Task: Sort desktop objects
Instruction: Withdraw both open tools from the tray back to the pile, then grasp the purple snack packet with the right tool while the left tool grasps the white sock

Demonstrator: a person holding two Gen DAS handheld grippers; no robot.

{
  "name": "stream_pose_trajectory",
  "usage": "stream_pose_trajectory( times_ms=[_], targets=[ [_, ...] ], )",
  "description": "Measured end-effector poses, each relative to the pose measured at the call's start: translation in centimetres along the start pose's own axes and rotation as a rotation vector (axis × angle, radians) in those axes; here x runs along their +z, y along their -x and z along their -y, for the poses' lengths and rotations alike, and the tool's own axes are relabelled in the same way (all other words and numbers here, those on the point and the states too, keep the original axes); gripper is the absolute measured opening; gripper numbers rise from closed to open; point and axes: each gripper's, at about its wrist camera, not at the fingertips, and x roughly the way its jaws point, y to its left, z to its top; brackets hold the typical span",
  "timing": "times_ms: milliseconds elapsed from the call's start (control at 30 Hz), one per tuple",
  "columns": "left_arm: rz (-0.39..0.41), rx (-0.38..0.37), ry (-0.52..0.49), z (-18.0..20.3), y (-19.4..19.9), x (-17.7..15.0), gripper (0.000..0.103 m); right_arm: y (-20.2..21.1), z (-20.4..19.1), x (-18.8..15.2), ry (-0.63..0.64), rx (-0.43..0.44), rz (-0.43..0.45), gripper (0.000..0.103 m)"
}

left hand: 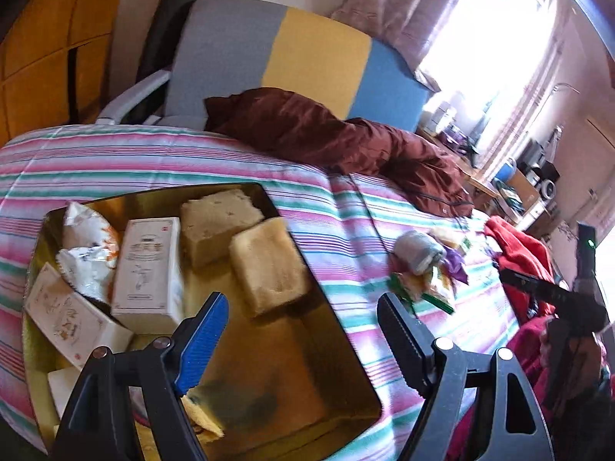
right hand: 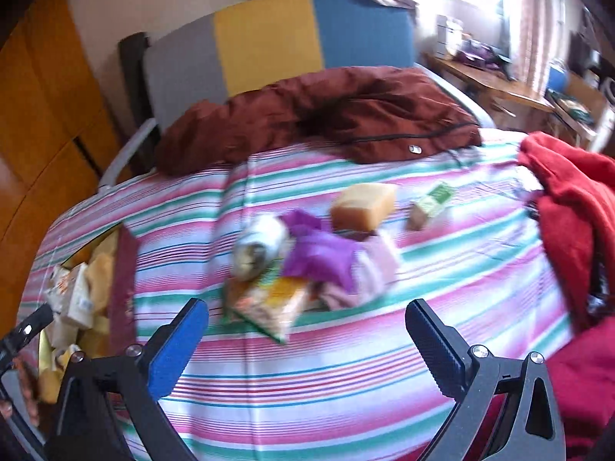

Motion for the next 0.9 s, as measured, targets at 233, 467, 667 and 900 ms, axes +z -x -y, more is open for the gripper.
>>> stream_pose_trajectory(
  times_ms=[233, 467, 667, 900],
  targets=[
    [-0.034, -0.015, -0.046, 2.0, -0.6, -0.4, 0.081, -0.2, 4.5, 1.6, -0.111, -0.009, -0.040, 0.098],
    [-0.078, -0.018, -0.082, 3.3, -1.5, -1.1, 0.081, -3.1, 4.6, 2.9, -0.091, 0.057, -0.094, 0.078],
    [-0.105, -0.020, -0.109, 4.4, -2.4, -1.4, 0.081, -5.8, 3.4, 3.8, -0.067, 0.087, -0.110, 0.081],
    [-0.130, -0.038, -0.123, 5.4, -3.5, -1.4, 0.081, -7.7, 2.3, 3.7, -0.029, 0.064, -0.135, 0.086]
  ],
)
